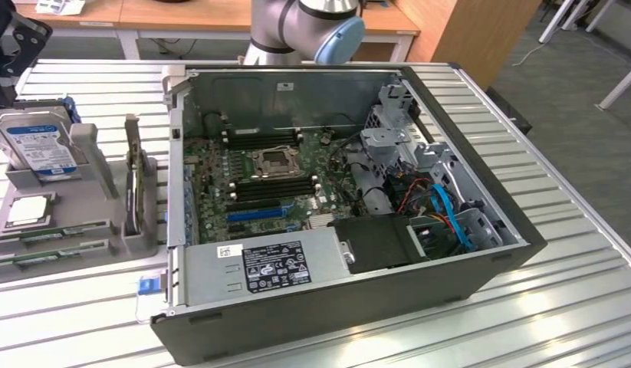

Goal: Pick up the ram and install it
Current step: 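Reach for the ram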

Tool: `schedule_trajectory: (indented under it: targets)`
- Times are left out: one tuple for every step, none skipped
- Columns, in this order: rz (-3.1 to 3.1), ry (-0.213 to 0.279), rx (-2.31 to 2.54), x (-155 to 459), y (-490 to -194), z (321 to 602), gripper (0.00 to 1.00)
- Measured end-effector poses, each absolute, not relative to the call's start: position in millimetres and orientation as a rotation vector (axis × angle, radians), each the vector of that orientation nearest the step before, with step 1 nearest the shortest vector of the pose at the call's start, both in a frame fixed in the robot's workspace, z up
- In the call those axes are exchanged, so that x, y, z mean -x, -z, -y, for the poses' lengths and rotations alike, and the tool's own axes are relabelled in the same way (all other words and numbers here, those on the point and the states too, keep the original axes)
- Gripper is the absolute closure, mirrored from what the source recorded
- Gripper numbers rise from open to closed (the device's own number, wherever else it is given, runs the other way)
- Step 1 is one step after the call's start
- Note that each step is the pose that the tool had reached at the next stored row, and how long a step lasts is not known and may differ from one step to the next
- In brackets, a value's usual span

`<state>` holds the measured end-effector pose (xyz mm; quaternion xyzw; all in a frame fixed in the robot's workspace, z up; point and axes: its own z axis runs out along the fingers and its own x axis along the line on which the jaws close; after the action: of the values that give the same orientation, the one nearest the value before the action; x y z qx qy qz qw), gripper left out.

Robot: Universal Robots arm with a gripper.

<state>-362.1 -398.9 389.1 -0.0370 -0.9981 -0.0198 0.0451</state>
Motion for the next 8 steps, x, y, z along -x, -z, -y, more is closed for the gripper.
schedule_trajectory:
  targets:
    - [3.058, 0.061, 0.111, 362.5, -389.1, 398.9, 0.9]
    - [3.068, 0.062, 0.11, 363.0, -389.1, 398.9, 0.9]
    - [3.079, 0.063, 0.109, 363.5, -389.1, 398.8, 0.9]
    - [3.09, 0.063, 0.108, 364.2, -389.1, 398.9, 0.9]
    - [3.1, 0.064, 0.106, 364.9, -389.1, 398.9, 0.9]
    - [3.108, 0.065, 0.105, 365.7, -389.1, 398.8, 0.9]
    - [3.114, 0.065, 0.105, 366.4, -389.1, 398.8, 0.9]
    - [3.121, 0.066, 0.104, 367.2, -389.1, 398.8, 0.9]
